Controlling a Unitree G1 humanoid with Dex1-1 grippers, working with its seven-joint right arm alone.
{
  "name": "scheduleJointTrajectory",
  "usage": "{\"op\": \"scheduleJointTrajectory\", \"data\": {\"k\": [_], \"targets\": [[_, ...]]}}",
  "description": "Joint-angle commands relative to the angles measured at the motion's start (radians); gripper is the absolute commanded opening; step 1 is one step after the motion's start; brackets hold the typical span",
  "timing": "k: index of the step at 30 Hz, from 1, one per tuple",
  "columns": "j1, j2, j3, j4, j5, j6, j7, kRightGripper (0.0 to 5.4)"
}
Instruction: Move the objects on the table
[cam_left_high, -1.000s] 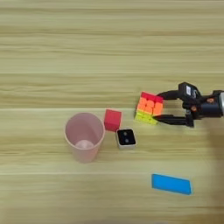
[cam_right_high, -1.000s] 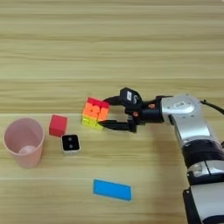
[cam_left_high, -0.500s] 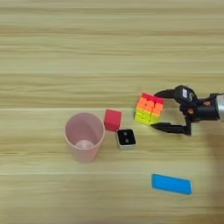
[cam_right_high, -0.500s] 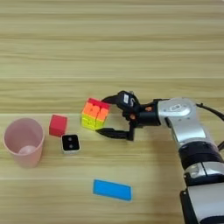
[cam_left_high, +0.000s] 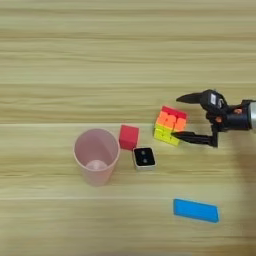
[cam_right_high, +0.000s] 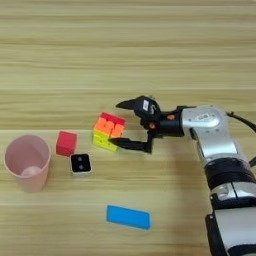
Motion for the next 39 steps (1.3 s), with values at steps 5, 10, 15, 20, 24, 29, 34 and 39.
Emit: {"op": "scheduleJointTrajectory", "data": {"k": [5,10,15,20,24,29,34,39], "targets": [[-0.063,-0.027,-0.035,-0.069,0.030,0.007,-0.028,5.38],[-0.070,-0.034,-0.052,-0.110,0.045,0.015,-0.031,5.38],[-0.060,-0.047,-0.068,-0.155,0.060,0.023,-0.023,5.38],[-0.025,-0.068,-0.092,-0.245,0.095,0.047,-0.002,5.38],[0.027,-0.091,-0.110,-0.354,0.132,0.075,0.016,5.38],[0.081,-0.125,-0.136,-0.450,0.171,0.092,0.043,5.38],[0.136,-0.160,-0.162,-0.517,0.206,0.090,0.079,5.38],[0.199,-0.191,-0.172,-0.569,0.224,0.085,0.111,5.38]]}}
